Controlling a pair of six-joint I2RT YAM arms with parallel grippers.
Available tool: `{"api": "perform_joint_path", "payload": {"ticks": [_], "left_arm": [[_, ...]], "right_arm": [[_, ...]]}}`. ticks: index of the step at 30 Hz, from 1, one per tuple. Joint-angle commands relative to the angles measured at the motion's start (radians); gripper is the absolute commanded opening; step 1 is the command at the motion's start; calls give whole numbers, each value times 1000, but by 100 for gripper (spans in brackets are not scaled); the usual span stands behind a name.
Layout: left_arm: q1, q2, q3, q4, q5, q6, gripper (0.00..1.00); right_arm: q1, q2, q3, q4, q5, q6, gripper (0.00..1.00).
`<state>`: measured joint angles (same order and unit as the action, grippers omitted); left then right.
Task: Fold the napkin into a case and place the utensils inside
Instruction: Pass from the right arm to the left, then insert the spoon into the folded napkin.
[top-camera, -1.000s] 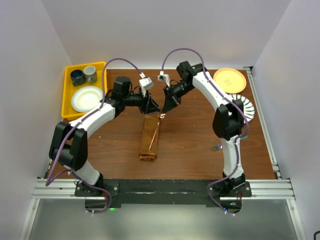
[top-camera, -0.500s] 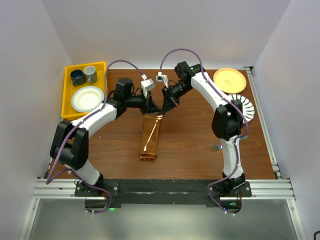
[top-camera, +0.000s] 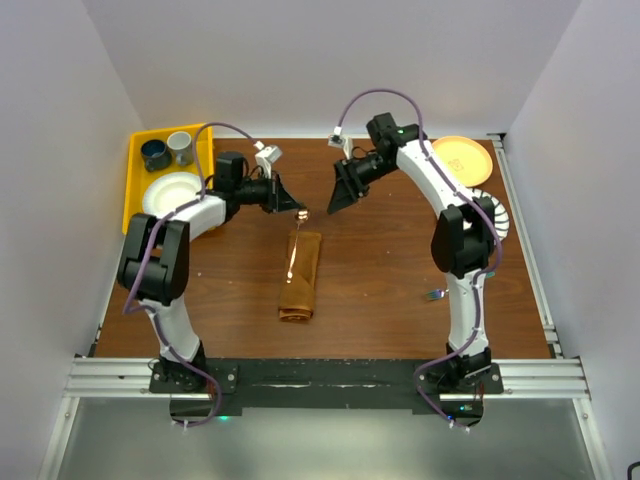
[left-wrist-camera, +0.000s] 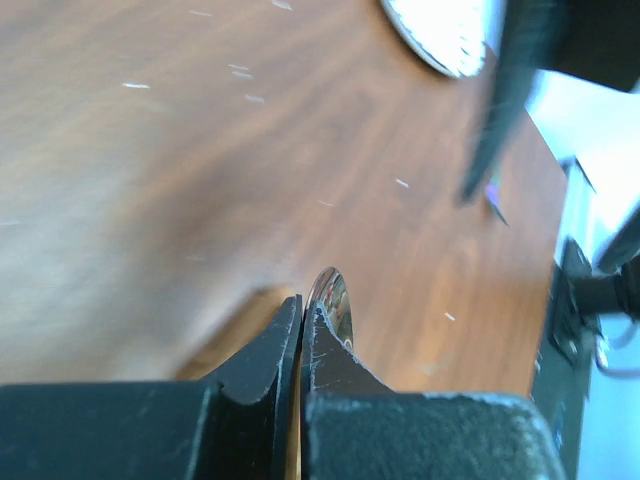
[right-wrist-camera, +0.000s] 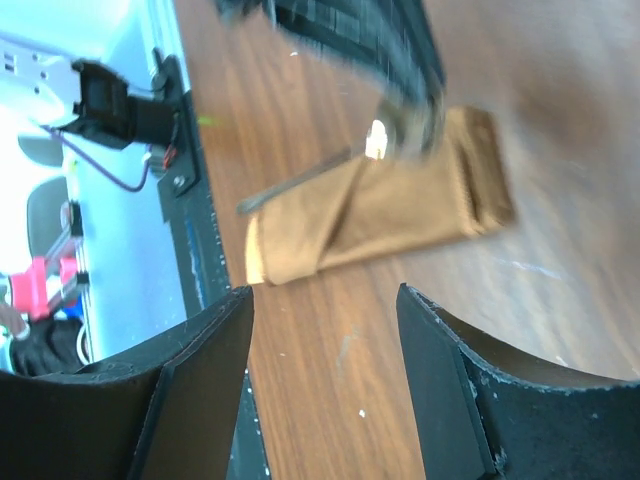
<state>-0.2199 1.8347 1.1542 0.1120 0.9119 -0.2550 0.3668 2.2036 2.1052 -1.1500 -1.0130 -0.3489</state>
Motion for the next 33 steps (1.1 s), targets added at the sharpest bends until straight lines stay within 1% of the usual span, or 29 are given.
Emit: {"api": "perform_joint_path", "payload": {"ticks": [1, 5, 9, 12, 17, 19, 20, 21, 23, 24, 26, 27, 29, 30, 33], "left_arm": [[28, 72, 90, 150, 5, -82, 0], [33, 120, 105, 216, -5, -73, 0], [43, 144, 84, 337, -27, -67, 0], [45, 176, 98, 371, -24, -52, 0], [47, 212, 108, 391, -10, -29, 0], [48, 218, 104, 397, -8, -21, 0], [50, 219, 104, 397, -8, -18, 0], [54, 221, 99, 405, -8, -21, 0], [56, 224, 95, 414, -10, -23, 0], [56, 224, 90, 417, -10, -23, 0], [59, 225, 87, 426, -7, -24, 0], [63, 227, 90, 431, -7, -26, 0], [68, 235, 94, 430, -5, -23, 0], [70, 236, 99, 422, -7, -18, 0], [74, 241, 104, 407, -7, -3, 0]], "right_arm": [[-42, -39, -56, 42, -27, 31, 64], [-45, -58, -132, 41, -25, 5, 63], [-46, -74, -168, 42, -29, -10, 64], [-45, -77, -195, 41, -41, -22, 63], [-42, -91, -287, 87, -59, 1, 51], [-25, -96, -318, 154, -56, 53, 49], [-19, -100, -351, 188, -55, 80, 44], [-11, -104, -372, 278, -53, 159, 42], [7, -113, -434, 398, -50, 264, 40], [12, -111, -454, 517, -50, 375, 36], [18, -110, -505, 631, -52, 474, 31], [24, -108, -522, 744, -50, 566, 26], [38, -108, -566, 846, -27, 649, 24], [47, -102, -579, 933, -21, 721, 23], [75, -78, -590, 999, -3, 784, 18]]}}
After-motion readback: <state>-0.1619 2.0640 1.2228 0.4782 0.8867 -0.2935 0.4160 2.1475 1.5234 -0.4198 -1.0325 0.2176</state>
